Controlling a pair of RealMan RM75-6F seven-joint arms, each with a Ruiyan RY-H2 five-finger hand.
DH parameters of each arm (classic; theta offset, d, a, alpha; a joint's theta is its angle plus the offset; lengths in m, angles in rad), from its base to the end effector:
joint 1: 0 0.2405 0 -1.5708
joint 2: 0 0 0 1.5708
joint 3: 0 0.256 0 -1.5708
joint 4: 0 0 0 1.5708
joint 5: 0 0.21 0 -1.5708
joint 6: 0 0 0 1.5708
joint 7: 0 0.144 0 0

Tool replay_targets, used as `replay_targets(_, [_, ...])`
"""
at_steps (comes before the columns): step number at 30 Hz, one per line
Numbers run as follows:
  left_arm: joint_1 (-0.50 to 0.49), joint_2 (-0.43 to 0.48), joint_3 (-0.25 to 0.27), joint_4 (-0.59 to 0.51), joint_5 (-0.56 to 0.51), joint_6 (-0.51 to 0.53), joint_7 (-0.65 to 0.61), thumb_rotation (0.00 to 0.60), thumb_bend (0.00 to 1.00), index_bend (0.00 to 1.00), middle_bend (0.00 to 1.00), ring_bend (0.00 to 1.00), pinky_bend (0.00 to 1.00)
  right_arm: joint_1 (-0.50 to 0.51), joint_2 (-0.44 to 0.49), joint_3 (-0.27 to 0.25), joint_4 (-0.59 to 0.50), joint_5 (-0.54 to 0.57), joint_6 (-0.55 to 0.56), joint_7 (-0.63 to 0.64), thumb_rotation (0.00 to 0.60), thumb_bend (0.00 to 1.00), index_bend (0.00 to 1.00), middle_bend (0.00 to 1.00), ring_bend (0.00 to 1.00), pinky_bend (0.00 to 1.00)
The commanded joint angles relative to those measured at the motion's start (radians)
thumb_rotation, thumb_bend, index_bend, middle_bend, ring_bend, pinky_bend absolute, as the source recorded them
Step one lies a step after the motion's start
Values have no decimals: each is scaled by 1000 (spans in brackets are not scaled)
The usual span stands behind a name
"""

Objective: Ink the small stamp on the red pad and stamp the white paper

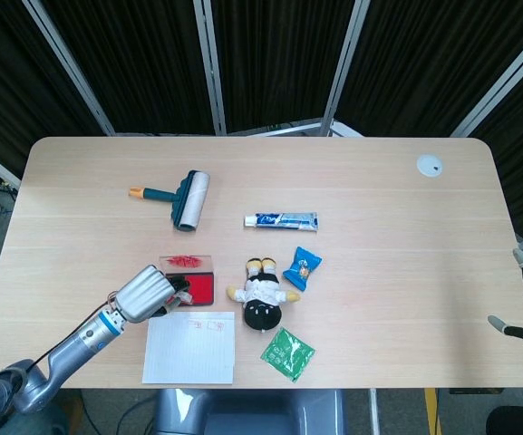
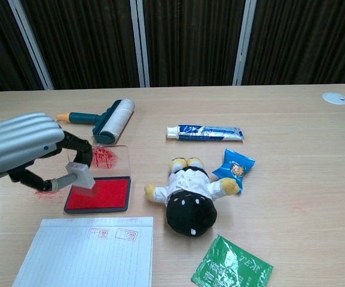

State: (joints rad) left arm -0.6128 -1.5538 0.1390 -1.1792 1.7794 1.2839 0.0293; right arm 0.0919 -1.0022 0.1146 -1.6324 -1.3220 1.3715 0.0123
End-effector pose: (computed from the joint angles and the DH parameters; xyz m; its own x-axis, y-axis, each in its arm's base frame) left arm -0.2120 0.2715 -0.0130 0.5986 0.0513 0.7994 0.5699 -0.7286 -0.3800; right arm -0.3362 -0.1950 0.2012 0.4362 -0.0363 0.8991 -0.8859 0.1581 0.4362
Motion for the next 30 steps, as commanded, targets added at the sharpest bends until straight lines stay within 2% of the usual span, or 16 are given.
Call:
replay_targets(1, [28,10,29,-13,21,15,26,600,464,641,593,965,996,-3,4,-1,-3,-5,6,5,600,0,0,0,0,0])
replay_targets(9, [98,-12,69,30,16,36,17,600,465,641,593,965,996,-11,13,-5,-8,-17,16,20,600,0,0,0,0,0])
replay_targets(19, [139,-72,70,119,32,75,-2,600,464,643,595,965,996,-20,25,-7,-19,-38,37,42,600,0,0,0,0,0])
replay_targets(30, [142,-113,68,161,35,44,4,600,468,645,595,965,996,-22,30,-3,-15,-29,33,56,600,0,0,0,0,0])
